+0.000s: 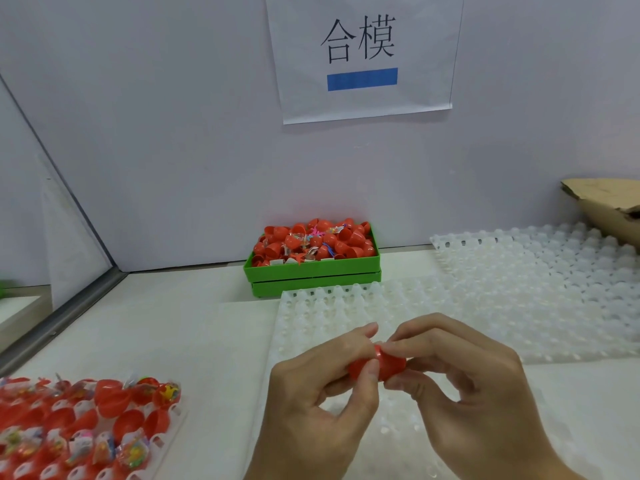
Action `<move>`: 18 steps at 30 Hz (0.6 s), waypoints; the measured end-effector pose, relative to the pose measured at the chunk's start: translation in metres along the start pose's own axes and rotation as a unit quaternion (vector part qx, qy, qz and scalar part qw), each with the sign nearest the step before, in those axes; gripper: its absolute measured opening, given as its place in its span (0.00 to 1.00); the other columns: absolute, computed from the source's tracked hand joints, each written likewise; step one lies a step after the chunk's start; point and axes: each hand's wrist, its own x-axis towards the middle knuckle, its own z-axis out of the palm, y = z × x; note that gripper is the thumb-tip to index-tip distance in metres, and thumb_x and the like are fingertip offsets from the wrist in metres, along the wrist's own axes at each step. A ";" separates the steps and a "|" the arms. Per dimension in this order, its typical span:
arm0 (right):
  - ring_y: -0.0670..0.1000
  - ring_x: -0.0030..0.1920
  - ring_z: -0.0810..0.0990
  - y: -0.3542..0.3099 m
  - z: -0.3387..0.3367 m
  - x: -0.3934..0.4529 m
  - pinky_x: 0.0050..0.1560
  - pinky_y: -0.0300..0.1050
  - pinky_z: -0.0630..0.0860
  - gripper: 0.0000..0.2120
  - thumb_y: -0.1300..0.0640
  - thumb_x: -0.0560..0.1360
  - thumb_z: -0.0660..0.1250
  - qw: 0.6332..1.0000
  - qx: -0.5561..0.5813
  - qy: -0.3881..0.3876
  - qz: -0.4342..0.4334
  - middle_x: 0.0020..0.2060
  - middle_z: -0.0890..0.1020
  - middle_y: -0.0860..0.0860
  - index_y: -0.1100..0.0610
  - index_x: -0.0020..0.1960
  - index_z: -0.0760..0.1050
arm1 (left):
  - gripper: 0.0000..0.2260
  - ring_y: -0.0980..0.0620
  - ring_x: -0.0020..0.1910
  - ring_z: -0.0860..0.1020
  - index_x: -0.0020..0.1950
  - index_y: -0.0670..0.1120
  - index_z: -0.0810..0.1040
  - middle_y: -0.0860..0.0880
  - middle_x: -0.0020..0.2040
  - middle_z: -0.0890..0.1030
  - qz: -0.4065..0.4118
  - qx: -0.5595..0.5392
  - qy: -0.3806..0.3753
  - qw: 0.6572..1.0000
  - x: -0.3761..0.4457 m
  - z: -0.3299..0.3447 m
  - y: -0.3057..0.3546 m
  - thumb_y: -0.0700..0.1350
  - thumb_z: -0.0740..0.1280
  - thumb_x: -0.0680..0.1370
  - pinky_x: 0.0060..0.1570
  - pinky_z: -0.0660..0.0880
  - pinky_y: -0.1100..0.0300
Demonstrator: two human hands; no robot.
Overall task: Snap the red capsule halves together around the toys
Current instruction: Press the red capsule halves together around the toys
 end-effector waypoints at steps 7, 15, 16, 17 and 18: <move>0.46 0.43 0.84 0.000 0.001 -0.001 0.38 0.38 0.82 0.12 0.72 0.62 0.74 1.000 -0.013 -0.008 -0.013 0.42 0.82 0.50 0.61 0.44 0.84 | 0.03 0.51 0.44 0.86 0.39 0.54 0.80 0.53 0.48 0.87 -0.112 -0.076 -0.001 0.991 0.000 0.003 0.002 0.45 0.69 0.70 0.43 0.79 0.67; 0.42 0.45 0.84 -0.001 0.001 0.001 0.39 0.36 0.81 0.12 0.72 0.62 0.74 0.998 -0.043 -0.014 -0.035 0.43 0.81 0.50 0.61 0.43 0.84 | 0.06 0.48 0.42 0.86 0.39 0.51 0.78 0.48 0.44 0.87 -0.207 -0.167 0.024 0.964 0.005 0.005 0.006 0.40 0.69 0.68 0.42 0.80 0.64; 0.43 0.44 0.84 0.000 0.001 0.001 0.39 0.36 0.81 0.11 0.72 0.63 0.74 0.998 -0.046 -0.014 -0.033 0.43 0.81 0.50 0.61 0.43 0.84 | 0.06 0.48 0.43 0.86 0.40 0.50 0.79 0.48 0.44 0.87 -0.218 -0.177 0.031 0.959 0.005 0.005 0.006 0.40 0.71 0.67 0.42 0.80 0.63; 0.45 0.43 0.84 0.000 0.001 0.000 0.38 0.37 0.81 0.11 0.71 0.63 0.74 0.998 -0.046 -0.013 -0.031 0.43 0.82 0.50 0.61 0.43 0.84 | 0.05 0.48 0.44 0.86 0.39 0.49 0.81 0.47 0.45 0.87 -0.229 -0.192 0.040 0.953 0.005 0.006 0.005 0.41 0.71 0.66 0.42 0.80 0.63; 0.46 0.41 0.84 0.001 0.001 0.001 0.38 0.38 0.81 0.11 0.71 0.63 0.74 0.999 -0.045 -0.012 -0.028 0.43 0.82 0.50 0.61 0.43 0.85 | 0.04 0.48 0.45 0.86 0.39 0.49 0.82 0.46 0.45 0.87 -0.238 -0.211 0.047 0.947 0.005 0.006 0.004 0.41 0.72 0.66 0.43 0.80 0.62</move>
